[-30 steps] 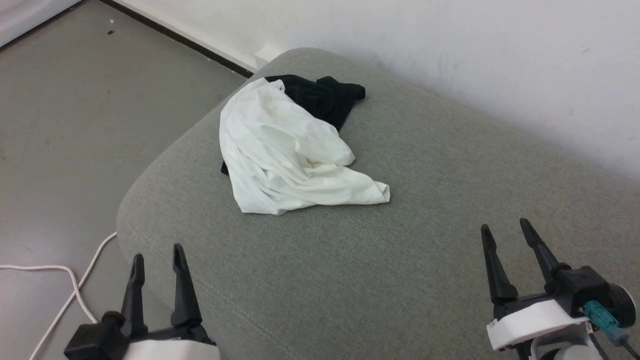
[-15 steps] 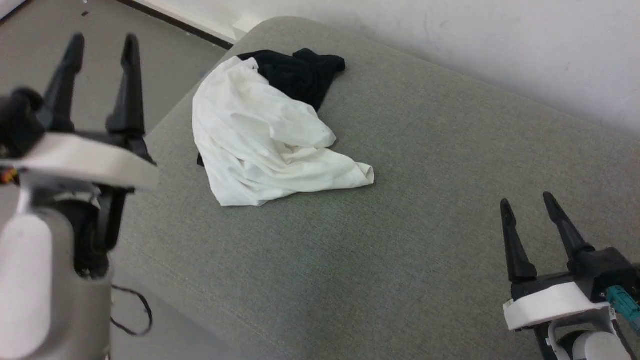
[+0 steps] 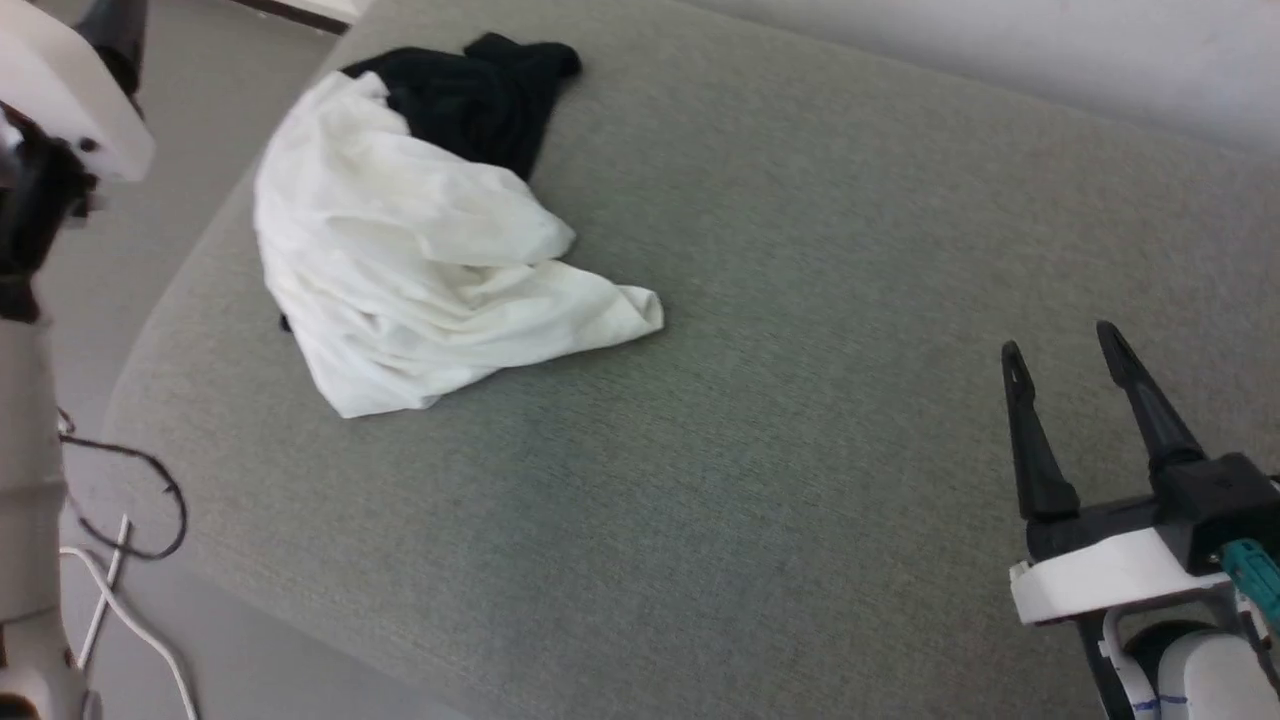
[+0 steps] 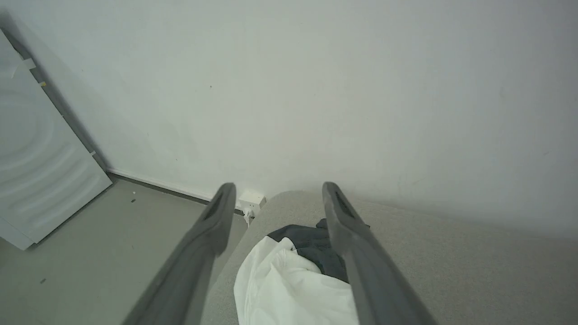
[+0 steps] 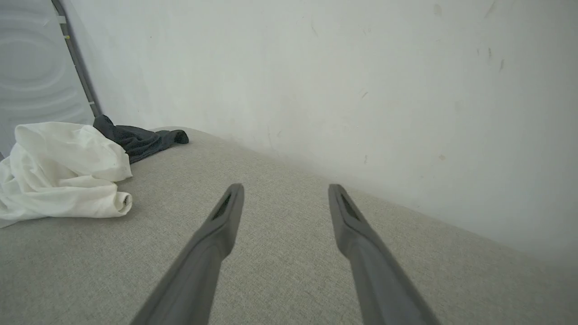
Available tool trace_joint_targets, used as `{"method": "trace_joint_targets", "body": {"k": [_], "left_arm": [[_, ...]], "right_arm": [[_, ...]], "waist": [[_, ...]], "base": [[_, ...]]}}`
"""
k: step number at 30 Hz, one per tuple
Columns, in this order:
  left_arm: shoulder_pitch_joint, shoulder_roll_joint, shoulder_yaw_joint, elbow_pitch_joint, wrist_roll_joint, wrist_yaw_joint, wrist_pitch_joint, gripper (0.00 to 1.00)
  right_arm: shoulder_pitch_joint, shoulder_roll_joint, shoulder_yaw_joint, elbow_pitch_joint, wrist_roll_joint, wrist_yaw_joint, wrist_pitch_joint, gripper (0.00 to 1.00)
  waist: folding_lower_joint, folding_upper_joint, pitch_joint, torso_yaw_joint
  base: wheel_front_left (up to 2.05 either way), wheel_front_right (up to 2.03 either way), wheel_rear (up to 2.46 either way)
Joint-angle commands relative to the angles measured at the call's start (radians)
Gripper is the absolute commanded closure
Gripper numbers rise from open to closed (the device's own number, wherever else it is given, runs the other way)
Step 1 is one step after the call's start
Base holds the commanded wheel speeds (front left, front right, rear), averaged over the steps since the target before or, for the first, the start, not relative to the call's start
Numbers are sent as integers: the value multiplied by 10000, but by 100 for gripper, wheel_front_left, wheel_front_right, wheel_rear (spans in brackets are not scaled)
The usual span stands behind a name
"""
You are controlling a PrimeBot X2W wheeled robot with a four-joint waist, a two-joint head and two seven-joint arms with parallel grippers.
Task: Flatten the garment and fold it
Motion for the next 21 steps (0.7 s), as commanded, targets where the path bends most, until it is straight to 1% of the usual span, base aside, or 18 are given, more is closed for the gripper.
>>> {"method": "trace_joint_targets", "body": {"k": [1,5,9,14,17,21], "left_arm": [[-156,49,-26,110,-96,-102,86,0],[-386,363,-264,681,-567,-342,829,0],[-314,461,-255,1371,-1001,-365,1523,0],[85,466,-322,2119,-1028,124,2303,0],[327,282,-117,2484,-1186,509,2256,0],[612,127,-114,2999,-1185,739,2118,0]], "right_arm": [[-197,-6,11,-114,-75,-7,40,0],[-365,-53,70,-744,-312,-7,347,0],[-449,-235,32,-1409,-452,-7,715,0],[-536,-465,-48,-1856,-392,-7,972,0],[-508,-532,-58,-2039,-386,-7,1085,0],[-425,-673,-156,-2340,-447,-7,1275,0]], "waist": [[-1,0,670,-615],[-1,0,1304,-1009],[-1,0,1944,-1260],[-1,0,2539,-1482],[-1,0,2788,-1602],[-1,0,3066,-1666]], "base": [[0,0,0],[0,0,0],[0,0,0],[0,0,0],[0,0,0],[0,0,0]]}}
